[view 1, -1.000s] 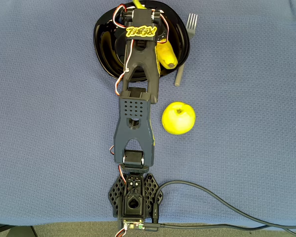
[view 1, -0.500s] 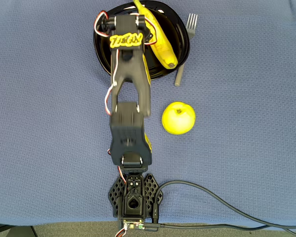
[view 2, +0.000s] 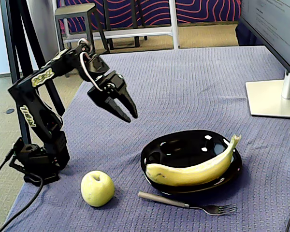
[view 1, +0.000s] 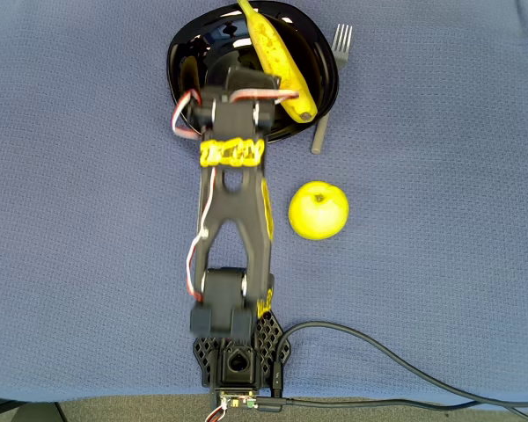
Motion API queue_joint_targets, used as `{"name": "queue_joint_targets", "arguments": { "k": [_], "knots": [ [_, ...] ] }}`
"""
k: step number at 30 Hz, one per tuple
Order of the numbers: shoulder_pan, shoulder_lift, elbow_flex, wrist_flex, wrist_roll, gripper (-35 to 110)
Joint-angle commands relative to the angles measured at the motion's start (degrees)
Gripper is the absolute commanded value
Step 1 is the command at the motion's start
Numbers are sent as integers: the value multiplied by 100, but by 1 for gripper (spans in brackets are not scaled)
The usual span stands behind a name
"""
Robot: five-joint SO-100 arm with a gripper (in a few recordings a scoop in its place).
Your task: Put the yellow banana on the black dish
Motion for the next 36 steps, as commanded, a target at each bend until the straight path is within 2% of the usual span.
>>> {"name": "queue_joint_targets", "arguments": {
  "k": [1, 5, 13, 19, 29, 36],
  "knots": [
    [132, 1538, 1608, -958, -1143, 0],
    [-79, 2813, 3103, -1239, -2136, 0],
    [35, 4096, 4931, -1125, -2522, 0],
    [158, 4878, 5915, -1362, -2303, 0],
    [18, 4729, 6460, -2109, -1986, 0],
    [-202, 4676, 6346, -2145, -1125, 0]
  ]
}}
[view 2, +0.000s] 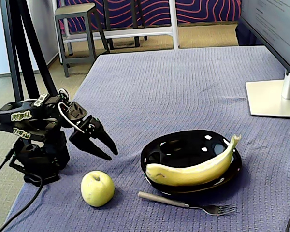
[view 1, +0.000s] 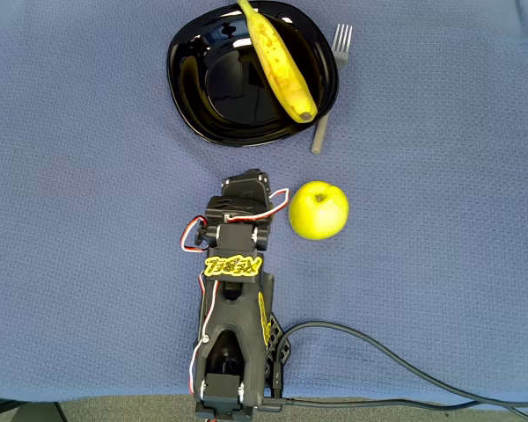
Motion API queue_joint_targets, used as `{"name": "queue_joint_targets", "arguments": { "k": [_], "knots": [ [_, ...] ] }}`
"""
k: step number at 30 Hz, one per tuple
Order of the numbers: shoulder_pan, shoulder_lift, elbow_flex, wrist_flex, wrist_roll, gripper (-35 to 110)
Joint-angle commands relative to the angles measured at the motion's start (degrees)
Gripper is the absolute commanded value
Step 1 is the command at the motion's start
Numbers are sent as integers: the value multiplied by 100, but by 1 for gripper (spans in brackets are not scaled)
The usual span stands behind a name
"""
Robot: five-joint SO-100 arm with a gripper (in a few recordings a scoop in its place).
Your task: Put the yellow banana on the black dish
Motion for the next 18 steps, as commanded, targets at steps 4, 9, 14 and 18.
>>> {"name": "queue_joint_targets", "arguments": {
  "k": [4, 9, 14, 18],
  "knots": [
    [-62, -26, -62, -53, 519, 0],
    [-97, 26, -9, -97, 606, 0],
    [-79, -9, -26, -105, 615, 0],
    [-70, -35, -26, -141, 650, 0]
  ]
}}
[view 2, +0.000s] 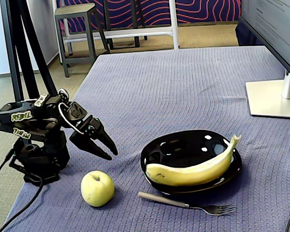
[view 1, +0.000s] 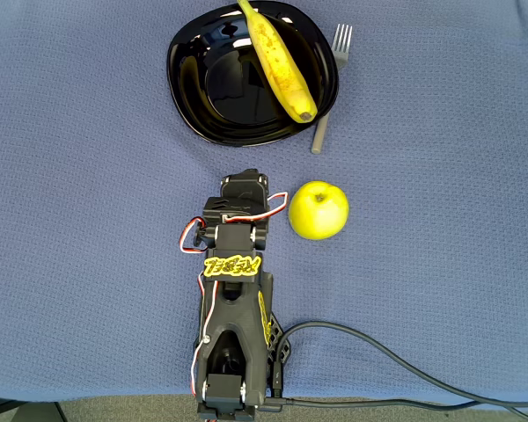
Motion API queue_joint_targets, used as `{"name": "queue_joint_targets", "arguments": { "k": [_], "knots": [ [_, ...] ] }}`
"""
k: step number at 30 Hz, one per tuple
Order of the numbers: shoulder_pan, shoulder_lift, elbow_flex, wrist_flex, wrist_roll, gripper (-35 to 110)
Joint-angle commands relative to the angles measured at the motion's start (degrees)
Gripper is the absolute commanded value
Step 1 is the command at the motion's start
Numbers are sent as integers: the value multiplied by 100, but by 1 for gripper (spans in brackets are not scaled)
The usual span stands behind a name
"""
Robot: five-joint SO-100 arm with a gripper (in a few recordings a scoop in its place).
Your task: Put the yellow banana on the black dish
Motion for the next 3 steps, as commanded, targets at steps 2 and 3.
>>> {"name": "queue_joint_targets", "arguments": {
  "k": [2, 3],
  "knots": [
    [70, -35, -62, -149, 123, 0],
    [79, -35, -62, -149, 132, 0]
  ]
}}
